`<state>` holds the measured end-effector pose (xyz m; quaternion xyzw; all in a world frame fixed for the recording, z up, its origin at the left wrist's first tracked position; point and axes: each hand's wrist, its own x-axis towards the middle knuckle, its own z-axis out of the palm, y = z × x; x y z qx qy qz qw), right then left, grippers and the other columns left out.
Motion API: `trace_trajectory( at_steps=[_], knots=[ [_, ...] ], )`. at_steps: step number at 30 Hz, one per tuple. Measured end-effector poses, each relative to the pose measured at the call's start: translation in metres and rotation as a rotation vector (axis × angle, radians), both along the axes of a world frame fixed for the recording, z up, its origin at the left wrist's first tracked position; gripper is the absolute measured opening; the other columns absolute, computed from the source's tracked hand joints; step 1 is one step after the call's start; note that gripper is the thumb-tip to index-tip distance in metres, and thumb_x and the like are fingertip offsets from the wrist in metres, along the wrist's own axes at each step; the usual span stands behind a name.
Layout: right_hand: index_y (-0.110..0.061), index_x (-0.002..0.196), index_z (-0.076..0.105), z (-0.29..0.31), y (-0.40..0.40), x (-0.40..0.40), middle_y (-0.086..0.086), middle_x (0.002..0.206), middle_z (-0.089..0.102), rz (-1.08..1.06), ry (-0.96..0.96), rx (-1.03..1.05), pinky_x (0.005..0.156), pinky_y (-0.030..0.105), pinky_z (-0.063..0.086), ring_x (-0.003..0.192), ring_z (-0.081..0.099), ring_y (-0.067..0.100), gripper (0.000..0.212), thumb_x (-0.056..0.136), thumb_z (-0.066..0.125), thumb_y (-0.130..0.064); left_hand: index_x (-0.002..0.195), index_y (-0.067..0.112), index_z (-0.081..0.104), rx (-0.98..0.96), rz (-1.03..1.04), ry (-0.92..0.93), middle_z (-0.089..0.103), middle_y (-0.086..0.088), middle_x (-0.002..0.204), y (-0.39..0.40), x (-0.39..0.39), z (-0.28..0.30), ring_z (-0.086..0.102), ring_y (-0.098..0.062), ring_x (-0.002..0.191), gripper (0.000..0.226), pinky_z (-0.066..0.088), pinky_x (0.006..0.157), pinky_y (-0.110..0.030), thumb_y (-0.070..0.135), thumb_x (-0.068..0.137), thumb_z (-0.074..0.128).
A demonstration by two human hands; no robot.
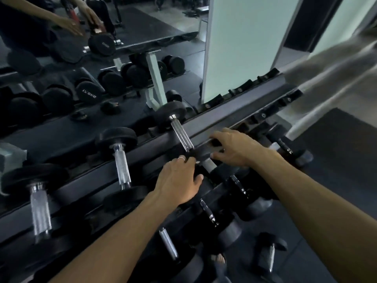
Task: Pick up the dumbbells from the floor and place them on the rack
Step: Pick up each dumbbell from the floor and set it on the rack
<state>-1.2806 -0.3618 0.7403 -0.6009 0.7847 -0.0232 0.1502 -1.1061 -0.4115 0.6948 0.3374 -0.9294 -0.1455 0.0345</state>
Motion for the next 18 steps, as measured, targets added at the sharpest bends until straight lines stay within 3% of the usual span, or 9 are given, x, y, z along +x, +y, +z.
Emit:
trace_trajectory(
  at_steps=[4, 9, 18],
  knots=[
    [-0.02, 0.141, 0.041, 0.002, 0.067, 0.012, 0.009, 0.131, 0.05, -0.086, 0.031, 0.021, 0.096, 0.038, 0.043, 0.122, 0.051, 0.03, 0.058, 0.089, 0.058, -0.039, 0.138, 0.02, 0.039, 0.053, -0.099, 0.05, 0.055, -0.006, 0.125, 0.044, 0.012, 0.002, 0.055, -0.025, 0.113, 0.051, 0.042, 0.092, -0.034, 0.044, 0.095, 0.051],
    [-0.023, 0.142, 0.04, -0.012, 0.147, 0.009, 0.007, 0.132, 0.049, -0.196, 0.021, 0.058, 0.096, 0.042, 0.045, 0.124, 0.05, 0.029, 0.059, 0.089, 0.059, -0.042, 0.13, 0.019, 0.047, 0.108, -0.205, 0.035, 0.054, -0.004, 0.122, 0.1, 0.005, -0.006, 0.055, -0.022, 0.109, 0.045, 0.044, 0.087, -0.033, 0.045, 0.094, 0.05],
    [-0.019, 0.137, 0.044, -0.121, 0.32, -0.008, 0.008, 0.127, 0.051, -0.413, -0.141, 0.174, 0.095, 0.043, 0.047, 0.115, 0.055, 0.031, 0.057, 0.088, 0.06, -0.043, 0.127, 0.017, 0.049, 0.145, -0.432, -0.164, 0.055, -0.003, 0.119, 0.243, -0.033, -0.098, 0.056, -0.021, 0.108, 0.045, 0.048, 0.086, -0.033, 0.047, 0.094, 0.051]
  ],
)
